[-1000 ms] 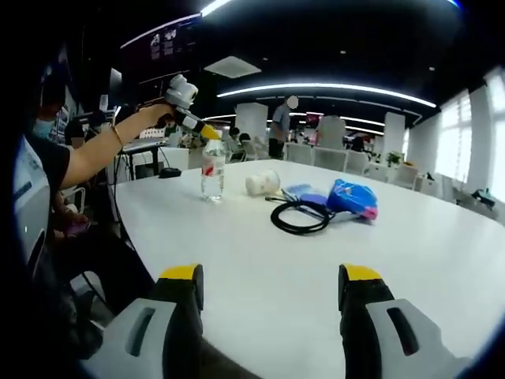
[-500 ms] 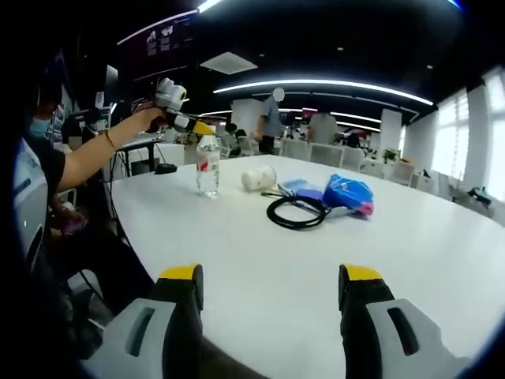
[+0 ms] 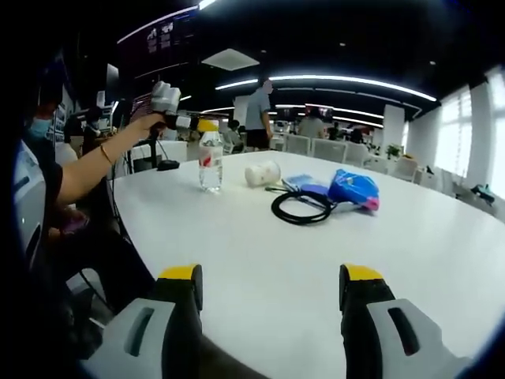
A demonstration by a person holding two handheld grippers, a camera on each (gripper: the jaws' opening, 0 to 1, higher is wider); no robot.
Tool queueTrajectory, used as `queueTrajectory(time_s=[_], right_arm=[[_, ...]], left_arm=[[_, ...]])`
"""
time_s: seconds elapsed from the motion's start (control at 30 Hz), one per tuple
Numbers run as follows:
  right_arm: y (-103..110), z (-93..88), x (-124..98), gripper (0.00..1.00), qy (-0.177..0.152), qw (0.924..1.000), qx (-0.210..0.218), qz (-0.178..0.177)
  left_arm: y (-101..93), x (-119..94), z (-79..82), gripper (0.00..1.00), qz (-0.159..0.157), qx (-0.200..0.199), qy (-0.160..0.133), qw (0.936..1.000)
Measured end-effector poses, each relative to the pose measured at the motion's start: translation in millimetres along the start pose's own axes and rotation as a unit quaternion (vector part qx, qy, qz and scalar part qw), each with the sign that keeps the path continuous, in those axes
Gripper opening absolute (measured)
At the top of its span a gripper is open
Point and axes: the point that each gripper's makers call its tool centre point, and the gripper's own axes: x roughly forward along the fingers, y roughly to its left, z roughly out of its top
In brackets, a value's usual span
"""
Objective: Arrange the tabletop items into an orderly group along one side of the table until the central work area is clear of visible clutter.
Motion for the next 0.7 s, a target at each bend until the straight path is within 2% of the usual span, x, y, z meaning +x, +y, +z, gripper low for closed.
queueTrajectory(time_s=[0.1,0.13,0.17,0.33,0.37,0.43,0.47,0.5,0.6,0.7], right_arm=[[-1.2,1.3,-0.8,0.67,-0.005,1.0000,0.001,-0.003],[-1.8,1.9,-1.1,0.67,-0.008,1.0000,0.002,-0.003],[-3.1,3.1,-1.4,0.67,-0.012,0.9999,0.006,-0.004],[-5.2,4.4,-1.3,0.67,-0.016,0.9998,0.007,-0.008],[-7.1,3.8,-1.6,0.67,-0.015,0.9998,0.005,-0.010],[-6.5,2.0,-1.5,0.68,-0.012,0.9999,-0.004,-0.009],[-6.4,1.5,-0.9,0.68,-0.011,0.9999,-0.007,-0.011],[-6.4,1.3,-0.8,0.68,-0.010,0.9999,-0.008,-0.011],[-5.9,1.0,0.2,0.68,-0.010,0.9999,-0.011,-0.006],[-5.9,1.5,0.2,0.68,-0.012,0.9999,-0.010,-0.004]], left_arm=[[4.4,-1.5,1.1,0.69,0.034,0.005,-0.010,0.9994],[5.5,-2.8,2.0,0.69,0.053,0.014,-0.019,0.9983],[4.7,-5.1,3.3,0.69,0.078,0.001,-0.034,0.9964],[1.5,-7.5,5.1,0.70,0.104,-0.014,-0.053,0.9931],[-3.0,-9.1,7.0,0.72,0.134,-0.025,-0.069,0.9883],[-0.2,-10.8,8.6,0.77,0.178,-0.029,-0.077,0.9806],[2.8,-12.8,11.4,0.79,0.204,-0.035,-0.087,0.9745],[2.7,-12.8,12.3,0.79,0.207,-0.033,-0.089,0.9737],[3.5,-14.9,13.6,0.79,0.247,-0.025,-0.092,0.9642],[3.6,-15.3,14.2,0.79,0.259,-0.026,-0.094,0.9610]])
